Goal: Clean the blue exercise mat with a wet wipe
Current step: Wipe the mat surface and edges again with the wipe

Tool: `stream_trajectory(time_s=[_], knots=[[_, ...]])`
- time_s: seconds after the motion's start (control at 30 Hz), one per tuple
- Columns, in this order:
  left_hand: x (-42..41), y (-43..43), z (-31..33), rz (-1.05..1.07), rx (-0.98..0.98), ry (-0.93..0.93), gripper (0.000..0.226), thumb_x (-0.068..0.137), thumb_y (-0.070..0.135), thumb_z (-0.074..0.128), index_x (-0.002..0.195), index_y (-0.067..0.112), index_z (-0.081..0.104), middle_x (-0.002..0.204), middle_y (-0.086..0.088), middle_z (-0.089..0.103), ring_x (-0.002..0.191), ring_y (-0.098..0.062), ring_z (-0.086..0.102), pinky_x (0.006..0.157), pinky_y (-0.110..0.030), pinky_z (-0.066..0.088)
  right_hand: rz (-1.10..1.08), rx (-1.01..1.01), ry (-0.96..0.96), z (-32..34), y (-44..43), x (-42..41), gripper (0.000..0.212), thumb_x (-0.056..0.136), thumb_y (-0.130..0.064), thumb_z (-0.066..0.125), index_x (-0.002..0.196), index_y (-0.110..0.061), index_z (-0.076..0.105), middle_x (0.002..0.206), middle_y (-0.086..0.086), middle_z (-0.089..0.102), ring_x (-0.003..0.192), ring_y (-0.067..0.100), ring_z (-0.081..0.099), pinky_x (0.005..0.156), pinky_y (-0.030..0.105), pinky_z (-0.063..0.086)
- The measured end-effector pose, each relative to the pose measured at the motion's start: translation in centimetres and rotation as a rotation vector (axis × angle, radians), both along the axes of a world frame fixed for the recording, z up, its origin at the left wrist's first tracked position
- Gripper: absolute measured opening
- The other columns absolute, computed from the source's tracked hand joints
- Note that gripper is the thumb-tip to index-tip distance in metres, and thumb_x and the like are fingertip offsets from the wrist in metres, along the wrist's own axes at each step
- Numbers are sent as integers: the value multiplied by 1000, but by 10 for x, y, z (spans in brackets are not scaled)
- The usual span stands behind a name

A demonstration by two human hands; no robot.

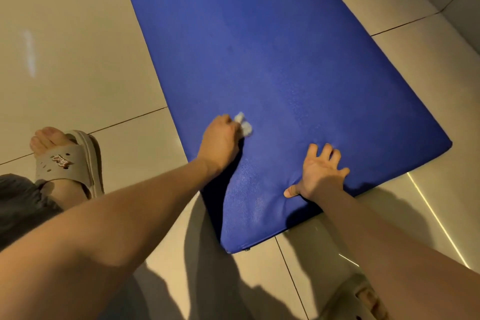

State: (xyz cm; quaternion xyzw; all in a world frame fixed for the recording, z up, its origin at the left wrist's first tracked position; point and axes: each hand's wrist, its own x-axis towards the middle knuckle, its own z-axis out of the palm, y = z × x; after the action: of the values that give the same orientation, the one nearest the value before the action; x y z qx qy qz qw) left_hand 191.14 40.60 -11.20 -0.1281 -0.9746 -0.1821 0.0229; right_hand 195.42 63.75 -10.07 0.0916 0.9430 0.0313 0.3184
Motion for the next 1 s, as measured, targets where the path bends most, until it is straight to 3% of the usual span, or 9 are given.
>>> stream_trajectory(time_s=[0.07, 0.13, 0.33, 0.47, 0.6, 0.7, 0.8, 0.9, 1.0], knots=[[38, 24, -5, -185, 55, -51, 7, 95, 8, 66, 100, 14, 66, 82, -11, 52, 73, -35, 52, 60, -43, 50, 6, -9, 2, -1, 1, 1, 140, 49, -75, 86, 150, -16, 9, 154, 15, 10, 142, 38, 15, 99, 57, 39], [71, 39, -15, -411, 61, -61, 19, 96, 10, 65, 115, 10, 68, 94, -12, 55, 82, -30, 50, 68, -41, 48, 10, -13, 9, -1, 3, 3, 142, 49, -77, 85, 152, -17, 6, 156, 15, 8, 144, 38, 13, 100, 58, 38], [46, 7, -26, -800, -246, 172, 35, 107, 17, 43, 123, -1, 68, 141, -20, 56, 123, -39, 54, 101, -46, 46, 13, -31, 47, 1, 7, 7, 145, 50, -79, 82, 155, -19, 2, 161, 14, 4, 149, 37, 8, 105, 56, 34], [0, -28, -23, -585, -302, 106, 41, 101, 14, 38, 121, -9, 66, 135, -29, 58, 123, -47, 57, 107, -50, 41, 4, -38, 57, 2, 5, 8, 142, 47, -78, 84, 151, -19, 9, 159, 15, 9, 148, 37, 11, 105, 58, 35], [3, -40, -15, -320, -200, -100, 63, 104, 37, 31, 155, 0, 35, 160, -23, 36, 149, -38, 33, 126, -43, 23, -8, -40, 59, 3, 2, 8, 140, 46, -76, 86, 150, -19, 12, 157, 15, 11, 146, 38, 13, 104, 58, 35], [55, -5, -18, -439, -24, -188, 74, 103, 48, 41, 161, 7, 20, 167, -15, 22, 157, -25, 14, 128, -35, 11, -7, -42, 63, 4, 2, 7, 140, 47, -76, 86, 150, -18, 12, 157, 15, 10, 146, 38, 13, 104, 59, 35], [93, 17, -29, -691, -170, -181, 85, 105, 62, 34, 162, 2, 13, 171, -14, 5, 158, -25, -2, 129, -41, 9, -7, -38, 58, 5, 3, 7, 143, 47, -77, 85, 153, -20, 8, 160, 14, 6, 149, 38, 10, 107, 59, 34], [66, 5, -28, -736, -287, -79, 95, 100, 72, 34, 161, 1, 16, 169, -17, 11, 158, -29, 4, 128, -45, 10, -9, -44, 56, 4, 4, 8, 143, 49, -77, 84, 154, -20, 5, 162, 14, 4, 150, 38, 8, 108, 59, 32], [9, -26, -20, -399, -224, -79, 101, 94, 80, 38, 160, 5, 24, 165, -16, 25, 153, -34, 23, 127, -42, 14, -12, -54, 49, 4, 4, 7, 143, 50, -74, 86, 154, -20, 5, 161, 14, 3, 149, 38, 8, 107, 59, 33]])
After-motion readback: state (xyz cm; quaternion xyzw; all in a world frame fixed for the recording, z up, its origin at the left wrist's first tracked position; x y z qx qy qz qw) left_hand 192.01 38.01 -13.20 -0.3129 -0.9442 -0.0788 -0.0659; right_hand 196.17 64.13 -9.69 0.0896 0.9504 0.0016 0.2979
